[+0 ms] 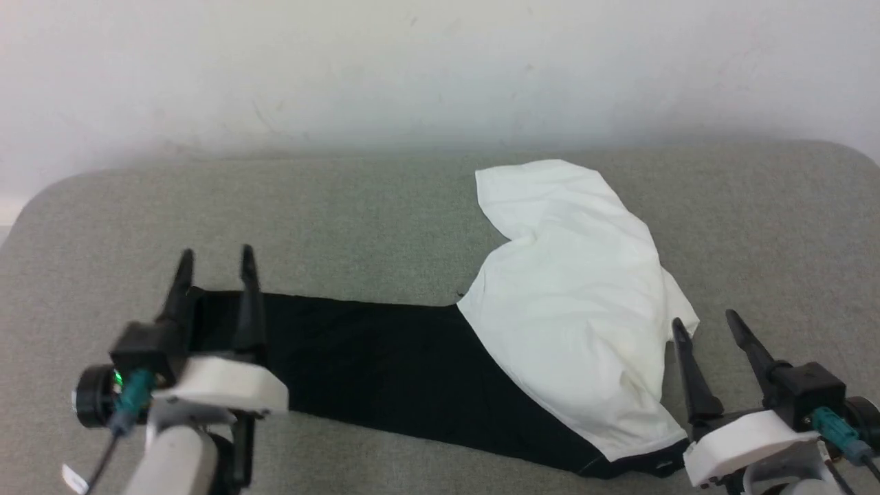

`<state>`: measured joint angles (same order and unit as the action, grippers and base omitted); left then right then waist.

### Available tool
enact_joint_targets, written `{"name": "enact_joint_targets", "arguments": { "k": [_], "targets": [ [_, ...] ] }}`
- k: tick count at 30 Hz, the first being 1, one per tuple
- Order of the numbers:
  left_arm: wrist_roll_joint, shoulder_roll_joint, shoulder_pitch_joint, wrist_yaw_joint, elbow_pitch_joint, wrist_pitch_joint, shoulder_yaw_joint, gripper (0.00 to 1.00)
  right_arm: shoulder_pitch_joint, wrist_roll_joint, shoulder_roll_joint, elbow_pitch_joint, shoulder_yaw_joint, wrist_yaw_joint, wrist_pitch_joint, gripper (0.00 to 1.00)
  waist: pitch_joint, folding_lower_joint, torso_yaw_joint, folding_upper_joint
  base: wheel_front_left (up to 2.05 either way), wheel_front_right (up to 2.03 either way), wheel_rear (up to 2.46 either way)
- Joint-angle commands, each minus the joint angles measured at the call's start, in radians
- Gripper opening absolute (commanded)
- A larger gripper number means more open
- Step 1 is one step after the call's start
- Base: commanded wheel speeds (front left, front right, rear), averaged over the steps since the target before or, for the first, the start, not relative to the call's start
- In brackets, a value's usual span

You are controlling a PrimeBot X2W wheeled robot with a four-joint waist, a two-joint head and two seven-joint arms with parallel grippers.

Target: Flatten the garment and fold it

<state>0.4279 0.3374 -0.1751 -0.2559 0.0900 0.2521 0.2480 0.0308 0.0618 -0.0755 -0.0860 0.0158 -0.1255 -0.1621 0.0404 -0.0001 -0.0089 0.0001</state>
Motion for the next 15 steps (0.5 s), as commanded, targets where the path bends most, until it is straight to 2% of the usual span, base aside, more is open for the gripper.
{"name": "enact_joint_targets", "arguments": {
  "k": [1, 5, 9, 15],
  "targets": [
    [-0.035, -0.011, 0.051, -0.001, -0.031, 0.007, 0.011, 1.00, 0.011, 0.009, -0.011, 0.014, 0.005, -0.005, 0.019, 1.00, -0.021, 0.0001, 0.019, -0.0001, 0.00, 0.00, 0.00],
    [-0.098, -0.040, 0.116, -0.013, -0.106, 0.009, 0.016, 1.00, 0.018, 0.025, -0.029, 0.031, 0.007, -0.005, 0.067, 1.00, -0.024, 0.0001, 0.033, -0.0001, 0.00, 0.00, 0.00],
    [-0.148, -0.079, 0.195, 0.003, -0.139, 0.009, 0.044, 1.00, 0.014, 0.065, -0.053, 0.048, 0.012, -0.005, 0.160, 1.00, -0.016, 0.0001, 0.057, -0.0001, 0.00, 0.00, 0.00],
    [-0.181, -0.111, 0.188, 0.041, -0.128, 0.010, 0.060, 1.00, -0.058, 0.118, -0.104, -0.012, 0.057, -0.005, 0.417, 1.00, 0.019, 0.0001, 0.105, -0.0001, 0.00, 0.00, 0.00]
  ]
}}
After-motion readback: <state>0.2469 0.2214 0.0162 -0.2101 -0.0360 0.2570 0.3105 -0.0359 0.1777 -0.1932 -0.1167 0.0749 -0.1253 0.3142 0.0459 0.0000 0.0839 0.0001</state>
